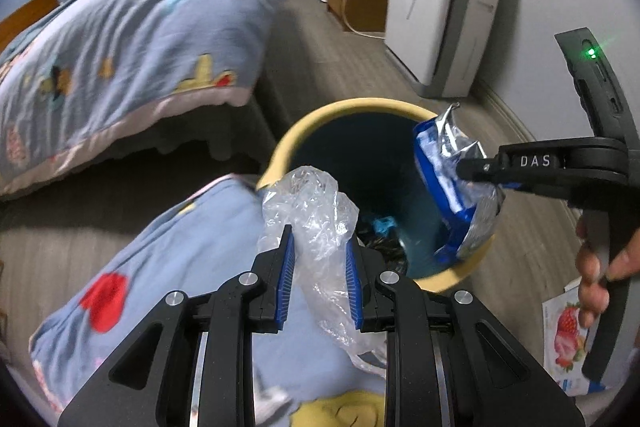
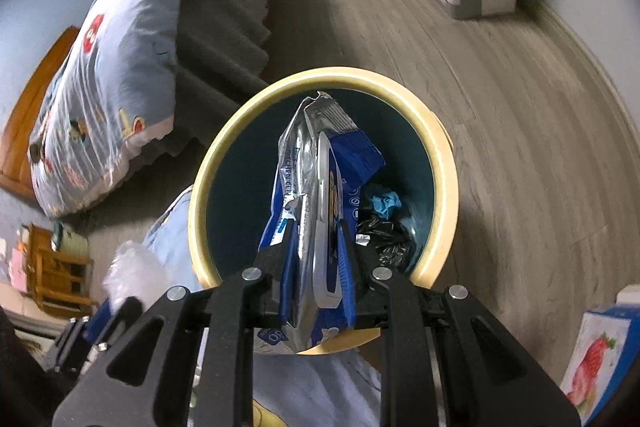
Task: Collect trash
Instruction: 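Carry the wipe pack and plastic wrap over the bin and open both tools, then move both tools back over the pillow toward the tissues and wrappers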
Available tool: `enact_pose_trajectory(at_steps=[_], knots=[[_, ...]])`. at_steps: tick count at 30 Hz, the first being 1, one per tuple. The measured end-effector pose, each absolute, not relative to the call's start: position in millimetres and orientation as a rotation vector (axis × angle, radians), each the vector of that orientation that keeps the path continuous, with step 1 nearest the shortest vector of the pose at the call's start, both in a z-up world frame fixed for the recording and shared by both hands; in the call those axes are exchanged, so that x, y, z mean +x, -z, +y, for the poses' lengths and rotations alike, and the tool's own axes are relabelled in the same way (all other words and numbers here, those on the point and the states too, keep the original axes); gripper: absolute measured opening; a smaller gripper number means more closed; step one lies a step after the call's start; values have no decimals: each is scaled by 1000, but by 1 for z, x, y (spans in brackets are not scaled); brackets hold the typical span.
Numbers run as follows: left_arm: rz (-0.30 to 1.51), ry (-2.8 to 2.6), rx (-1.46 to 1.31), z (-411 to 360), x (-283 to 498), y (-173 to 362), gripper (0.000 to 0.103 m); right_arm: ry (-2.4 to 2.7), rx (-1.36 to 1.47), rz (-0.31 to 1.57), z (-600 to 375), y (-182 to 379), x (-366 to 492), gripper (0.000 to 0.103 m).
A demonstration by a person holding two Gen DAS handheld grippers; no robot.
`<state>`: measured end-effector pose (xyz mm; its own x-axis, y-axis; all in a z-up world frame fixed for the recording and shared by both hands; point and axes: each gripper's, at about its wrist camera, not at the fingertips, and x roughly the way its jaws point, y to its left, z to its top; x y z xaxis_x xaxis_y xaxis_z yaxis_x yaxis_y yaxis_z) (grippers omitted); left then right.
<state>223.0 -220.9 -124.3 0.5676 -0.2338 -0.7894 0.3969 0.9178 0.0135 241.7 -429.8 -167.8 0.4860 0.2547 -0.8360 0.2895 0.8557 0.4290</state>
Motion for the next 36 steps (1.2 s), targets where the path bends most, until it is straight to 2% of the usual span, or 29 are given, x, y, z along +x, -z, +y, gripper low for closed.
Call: enact_pose_trajectory(at_steps=[9, 12, 13, 14, 15, 16, 20, 22, 23, 25, 27, 30, 36], knots=[[893, 381, 203, -242, 247, 142, 25, 37, 674, 1088, -440, 183, 240, 20], [896, 380, 197, -242, 252, 145, 30, 44, 693, 1090, -443, 186, 241, 20], [895, 378, 196, -242, 253, 146, 36, 46, 695, 1091, -444, 186, 241, 22], [894, 374, 197, -242, 253, 146, 40, 46, 698, 1089, -445, 187, 242, 25], [890, 369, 196, -241, 254, 146, 50, 47, 700, 1086, -445, 186, 241, 38], [882, 368, 191, -239, 254, 145, 55, 52, 703, 1078, -446, 185, 241, 51], [876, 348, 180, -234, 253, 142, 69, 42, 709, 1056, -445, 180, 242, 59], [869, 343, 168, -229, 250, 139, 78, 44, 705, 1050, -445, 177, 243, 69], [868, 339, 165, -227, 250, 137, 80, 45, 705, 1047, -445, 176, 242, 72], [868, 322, 164, -220, 247, 134, 87, 49, 705, 1040, -445, 173, 242, 86], [861, 299, 164, -210, 241, 130, 91, 53, 705, 1029, -444, 170, 241, 94], [856, 265, 160, -193, 232, 122, 93, 60, 700, 1022, -442, 164, 242, 97], [834, 200, 144, -146, 207, 96, 94, 62, 662, 1031, -429, 148, 241, 97]])
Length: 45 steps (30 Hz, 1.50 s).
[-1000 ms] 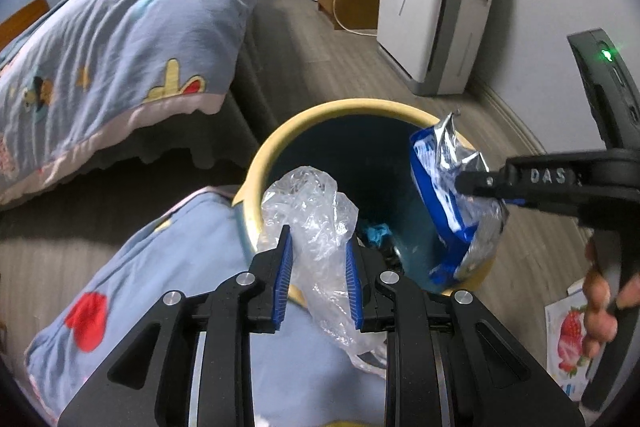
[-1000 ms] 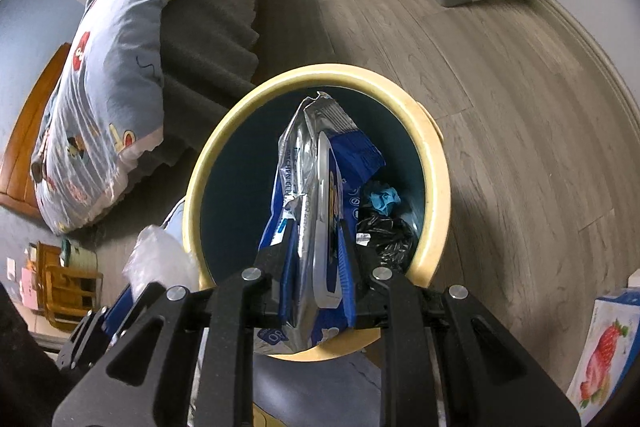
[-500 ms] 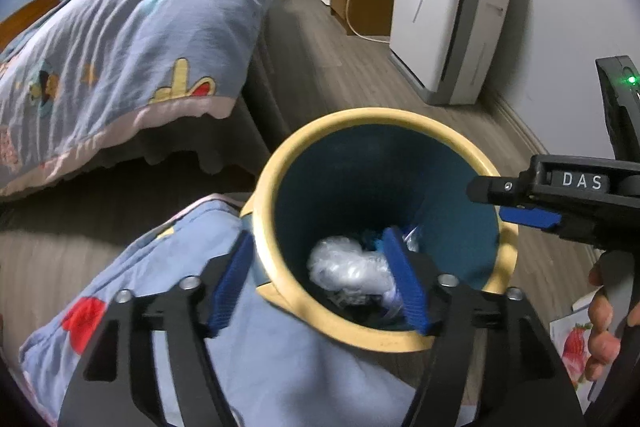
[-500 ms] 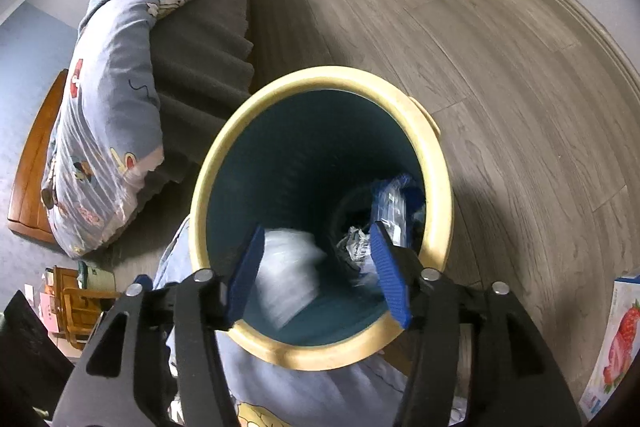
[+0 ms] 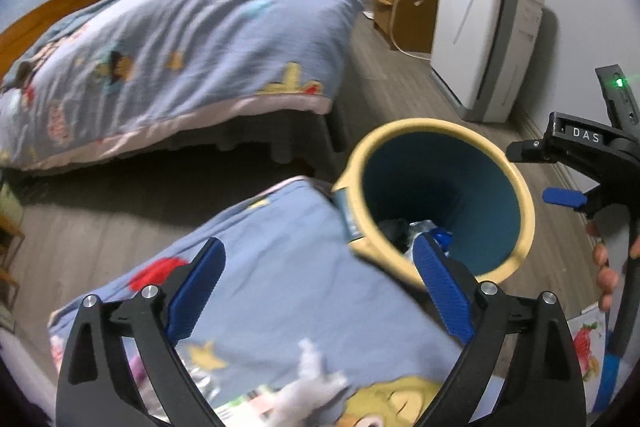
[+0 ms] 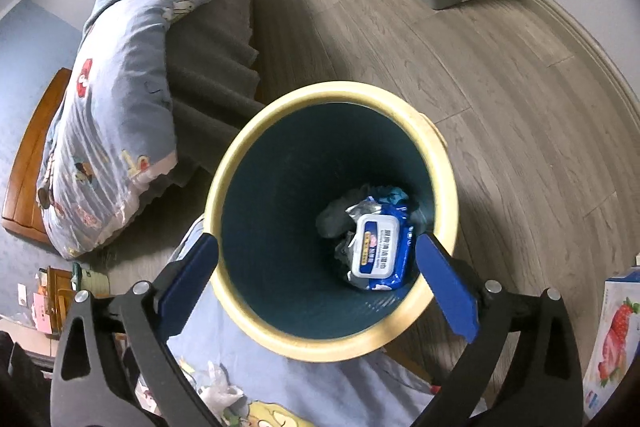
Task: Collect trash
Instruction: 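Move both tools back over the pillow toward the tissues and wrappers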
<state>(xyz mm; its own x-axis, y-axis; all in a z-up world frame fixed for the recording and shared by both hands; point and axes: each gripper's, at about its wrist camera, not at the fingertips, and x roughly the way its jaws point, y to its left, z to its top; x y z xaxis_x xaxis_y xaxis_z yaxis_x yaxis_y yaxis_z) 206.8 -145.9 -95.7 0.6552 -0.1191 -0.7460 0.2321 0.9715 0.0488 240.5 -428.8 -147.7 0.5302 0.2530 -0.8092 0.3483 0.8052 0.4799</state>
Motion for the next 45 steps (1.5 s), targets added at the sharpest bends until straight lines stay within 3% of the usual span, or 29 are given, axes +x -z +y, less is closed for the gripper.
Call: enact_pose_trajectory(at_steps=[17, 33, 38, 45], knots=[[818, -11, 69, 6, 107, 46, 95, 27, 309, 1032, -344, 101, 211, 97], [881, -135, -61, 100, 62, 71, 96, 49, 139, 1058, -268, 96, 184, 97], [893, -145, -71, 113, 59, 78, 96, -17, 70, 949, -244, 86, 171, 97], [937, -139, -39, 117, 62, 94, 96, -41, 7, 987, -213, 92, 165, 97]])
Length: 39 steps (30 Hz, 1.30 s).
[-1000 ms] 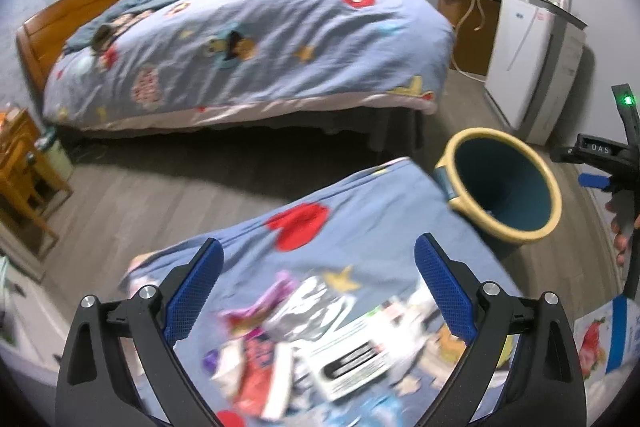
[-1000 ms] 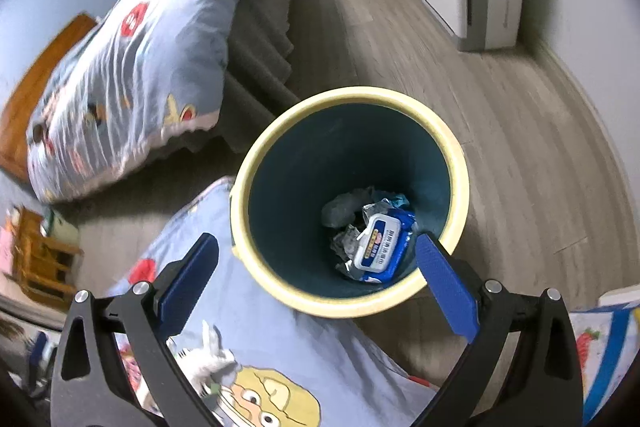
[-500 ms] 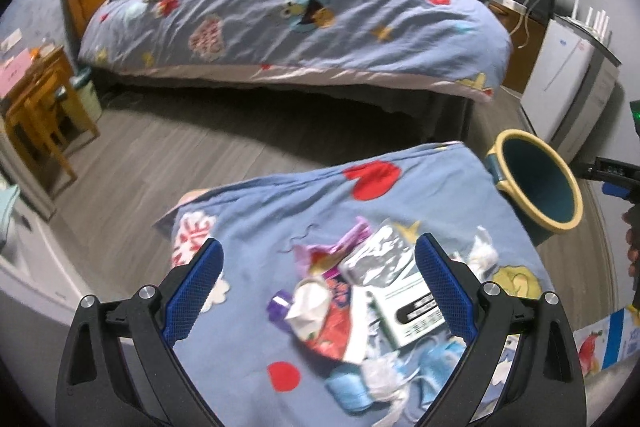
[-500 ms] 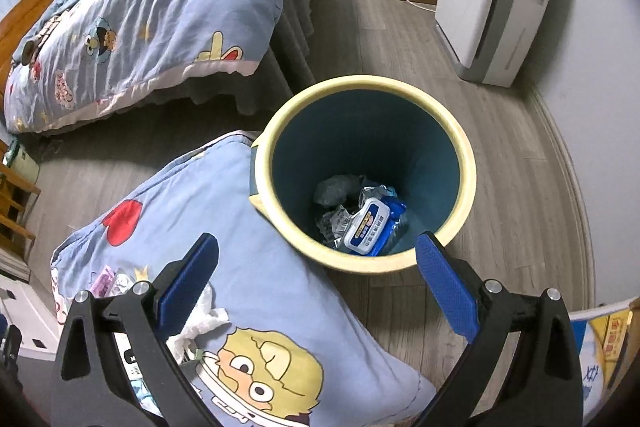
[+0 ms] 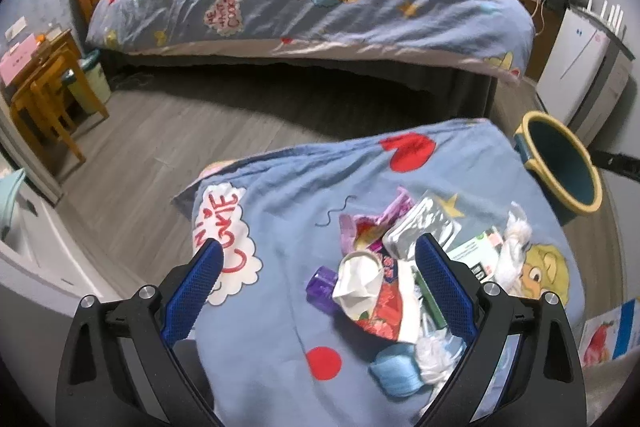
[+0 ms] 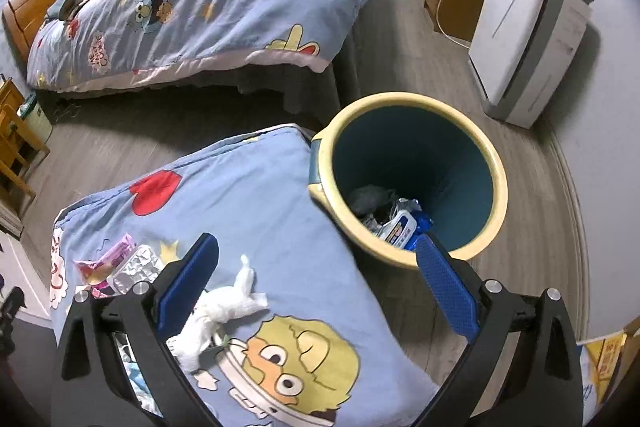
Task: Collect trash
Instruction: 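Move both tools back over the pillow toward the tissues and wrappers, then grasp the white tissue with the right tool while the left tool grasps the red snack wrapper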
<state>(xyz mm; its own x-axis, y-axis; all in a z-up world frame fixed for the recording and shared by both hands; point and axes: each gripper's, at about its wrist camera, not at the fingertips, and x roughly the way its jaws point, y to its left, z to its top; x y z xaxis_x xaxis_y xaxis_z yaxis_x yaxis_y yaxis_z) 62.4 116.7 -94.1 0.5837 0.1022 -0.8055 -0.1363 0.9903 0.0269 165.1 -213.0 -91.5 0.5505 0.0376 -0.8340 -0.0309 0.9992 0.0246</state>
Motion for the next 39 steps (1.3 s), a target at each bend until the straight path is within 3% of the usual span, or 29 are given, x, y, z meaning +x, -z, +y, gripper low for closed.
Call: enact_pose_trajectory(at_steps=[18, 24, 32, 36, 39], knots=[[1078, -61, 61, 85, 79, 143, 96, -127, -12, 1197, -157, 162, 166, 97], [1126, -60, 84, 84, 86, 158, 93, -161, 12, 1268, -149, 185, 172, 82], [1188, -35, 88, 78, 91, 174, 68, -230, 51, 1343, -138, 207, 174, 62], [1212, -17, 82, 77, 92, 180, 49, -227, 33, 1375, -137, 213, 177, 43], [1204, -20, 93, 77, 92, 178, 39, -231, 24, 1376, -137, 212, 178, 37]])
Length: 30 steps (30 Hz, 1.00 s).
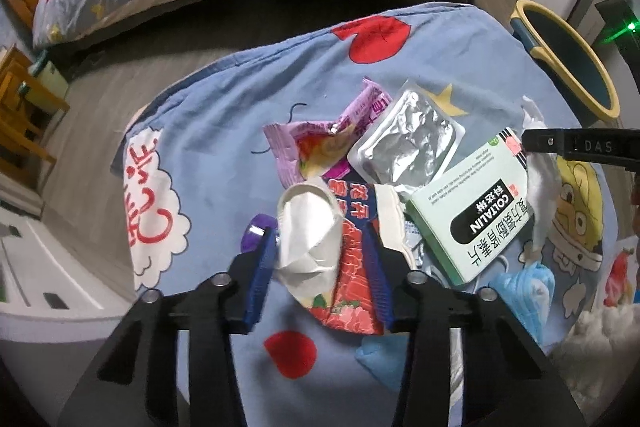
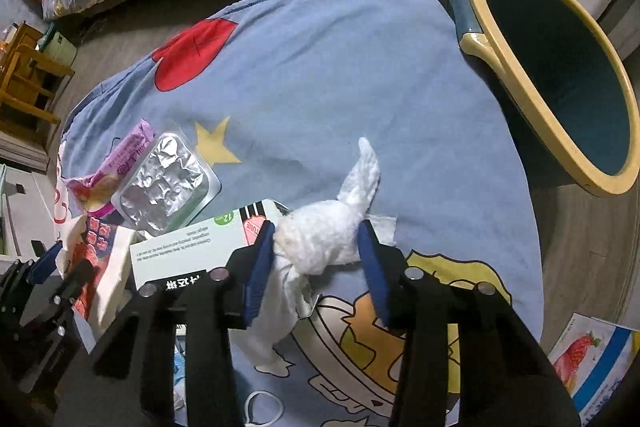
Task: Collect trash
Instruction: 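Grasp the white tissue with the right tool while the left tool grasps the red snack wrapper, then carry the tissue and red wrapper over the bin and open both tools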
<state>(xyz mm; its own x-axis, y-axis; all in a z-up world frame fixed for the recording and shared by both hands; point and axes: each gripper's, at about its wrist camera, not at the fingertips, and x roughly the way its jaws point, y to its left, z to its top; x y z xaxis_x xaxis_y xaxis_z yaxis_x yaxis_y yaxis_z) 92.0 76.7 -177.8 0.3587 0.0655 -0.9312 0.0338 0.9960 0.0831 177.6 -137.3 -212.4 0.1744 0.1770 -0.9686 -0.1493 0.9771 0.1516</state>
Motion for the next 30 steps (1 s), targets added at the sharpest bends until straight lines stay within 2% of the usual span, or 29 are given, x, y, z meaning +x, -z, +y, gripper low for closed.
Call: enact_pose_trajectory(at_steps=[1, 4, 10, 22, 30], knots=[[1201, -22, 93, 77, 92, 177, 31, -233, 11, 1370, -137, 211, 178, 33], [1190, -27, 97, 78, 93, 173, 23, -246, 13, 1356, -136, 203, 178, 26], [1158, -29, 149, 75, 92, 166, 20, -280, 21, 1289, -136, 174, 175, 23], [1047, -40, 100, 75, 94, 131, 20, -315, -67, 1123, -127, 121, 177, 23], [983, -21, 77, 66, 99, 109, 20, -301, -17, 1045, -147, 93, 186, 23]])
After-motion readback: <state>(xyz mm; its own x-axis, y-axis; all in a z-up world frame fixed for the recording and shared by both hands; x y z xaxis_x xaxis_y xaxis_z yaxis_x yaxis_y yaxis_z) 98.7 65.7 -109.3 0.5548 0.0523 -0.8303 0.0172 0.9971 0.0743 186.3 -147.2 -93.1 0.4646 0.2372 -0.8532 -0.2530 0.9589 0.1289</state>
